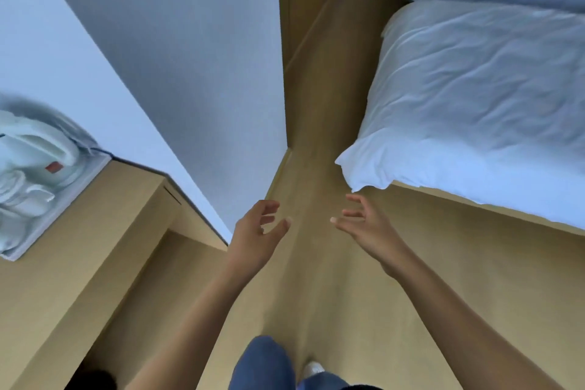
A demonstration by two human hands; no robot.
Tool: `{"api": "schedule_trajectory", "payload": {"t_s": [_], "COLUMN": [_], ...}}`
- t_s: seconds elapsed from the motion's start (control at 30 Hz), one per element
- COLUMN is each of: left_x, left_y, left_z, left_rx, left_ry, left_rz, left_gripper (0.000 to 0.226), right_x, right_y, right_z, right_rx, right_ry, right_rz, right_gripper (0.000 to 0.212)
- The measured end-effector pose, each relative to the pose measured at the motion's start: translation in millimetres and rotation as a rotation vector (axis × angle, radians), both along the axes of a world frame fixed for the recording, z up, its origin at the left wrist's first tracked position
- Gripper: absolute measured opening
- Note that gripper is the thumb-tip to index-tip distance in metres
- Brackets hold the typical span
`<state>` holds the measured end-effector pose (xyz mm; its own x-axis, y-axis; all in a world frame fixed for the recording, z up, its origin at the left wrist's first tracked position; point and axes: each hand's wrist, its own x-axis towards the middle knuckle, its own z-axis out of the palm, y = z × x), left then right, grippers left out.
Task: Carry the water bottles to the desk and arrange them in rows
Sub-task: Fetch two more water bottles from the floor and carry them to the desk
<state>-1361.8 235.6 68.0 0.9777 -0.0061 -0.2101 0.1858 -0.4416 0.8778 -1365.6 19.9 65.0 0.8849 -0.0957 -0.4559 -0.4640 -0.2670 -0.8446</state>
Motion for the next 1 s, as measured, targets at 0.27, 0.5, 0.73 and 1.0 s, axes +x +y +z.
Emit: {"api": "schedule_trajectory", "payload": {"t_s": [0.27, 0.5, 0.73, 1.0], "left_x": [170, 349, 487, 679], "left_y": [-44, -66, -109, -208], "left_z": [-18, -15, -8, -20], "left_rx": [0.028, 0.088, 0.099, 0.118], "left_ry": [0.014, 0.0, 0.03, 0.023], "left_rz": [-0.09, -0.128, -0.178, -0.217], "left_gripper": [0.028, 0.029, 0.026, 0.041], "right_x": [136, 316, 442, 629], "right_y": [-57, -75, -114, -202], "right_z": [-22, -18, -13, -32], "right_rx": [0.007, -0.015, 0.001, 0.024], "right_ry": [0.013, 0.029, 0.044, 0.067], "right_rz": [-0.102, -0.099, -0.105, -0.136], "right_gripper": [0.06, 0.058, 0.061, 0.057]}}
